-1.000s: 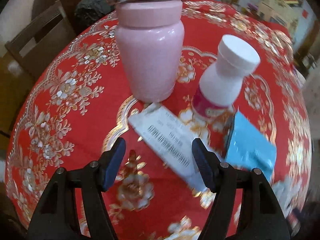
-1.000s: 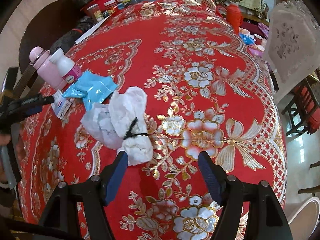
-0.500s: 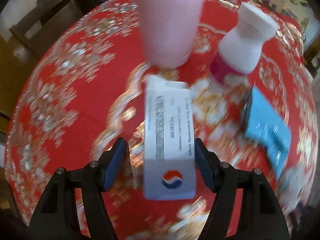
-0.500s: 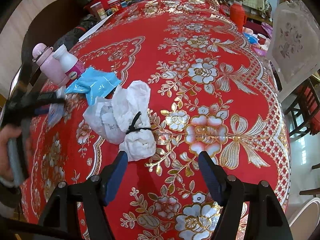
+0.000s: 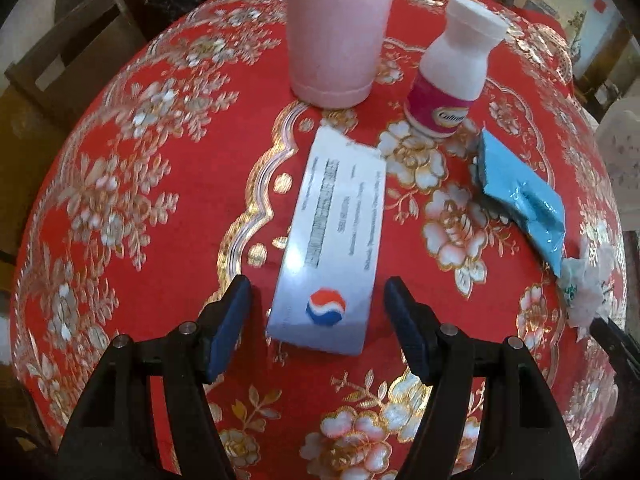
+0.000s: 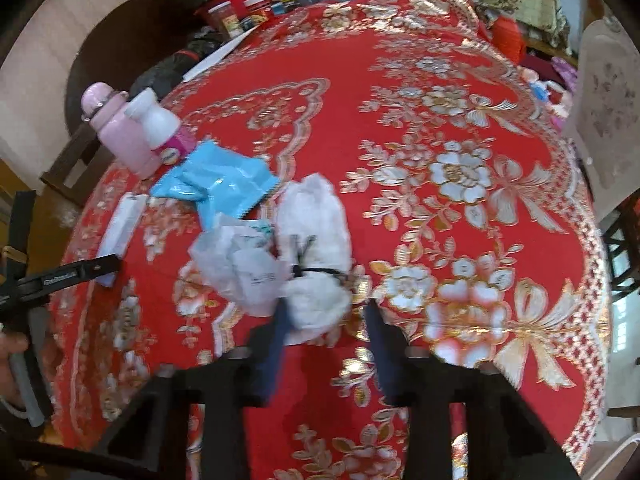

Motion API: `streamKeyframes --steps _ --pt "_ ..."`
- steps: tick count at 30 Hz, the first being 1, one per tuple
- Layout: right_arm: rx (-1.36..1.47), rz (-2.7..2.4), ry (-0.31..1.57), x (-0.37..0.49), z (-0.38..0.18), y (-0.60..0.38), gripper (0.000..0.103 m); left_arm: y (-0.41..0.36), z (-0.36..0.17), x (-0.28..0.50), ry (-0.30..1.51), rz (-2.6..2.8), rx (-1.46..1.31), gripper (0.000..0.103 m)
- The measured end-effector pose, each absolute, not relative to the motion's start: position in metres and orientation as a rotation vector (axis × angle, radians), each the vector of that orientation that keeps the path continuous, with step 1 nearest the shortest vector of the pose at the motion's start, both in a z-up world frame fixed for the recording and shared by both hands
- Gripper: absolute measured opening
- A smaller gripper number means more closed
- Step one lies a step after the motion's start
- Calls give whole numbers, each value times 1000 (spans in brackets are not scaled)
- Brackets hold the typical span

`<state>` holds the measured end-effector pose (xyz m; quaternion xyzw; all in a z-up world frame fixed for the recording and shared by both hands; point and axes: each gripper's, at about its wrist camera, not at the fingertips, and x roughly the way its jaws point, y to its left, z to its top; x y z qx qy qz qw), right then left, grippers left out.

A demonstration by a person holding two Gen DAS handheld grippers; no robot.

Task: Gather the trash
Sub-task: 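Grasp the white pill box with the left tool while the right tool grasps the white tissue bundle, then carry the pill box and tissue bundle over the bucket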

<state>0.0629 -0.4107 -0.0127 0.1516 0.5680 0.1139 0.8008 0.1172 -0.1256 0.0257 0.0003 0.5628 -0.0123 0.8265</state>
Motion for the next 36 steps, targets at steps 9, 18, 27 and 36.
streamKeyframes --steps 9,18,27,36 --pt "449 308 1289 10 2 -426 19 -138 21 117 1228 -145 25 44" --pt "385 252 1275 -6 16 -423 58 -154 21 54 1288 -268 93 46" --pt "283 153 1263 -7 1 -414 28 -170 19 50 1216 -237 162 45" --pt "347 97 1178 -63 48 -425 28 -223 55 4 1121 -370 221 45"
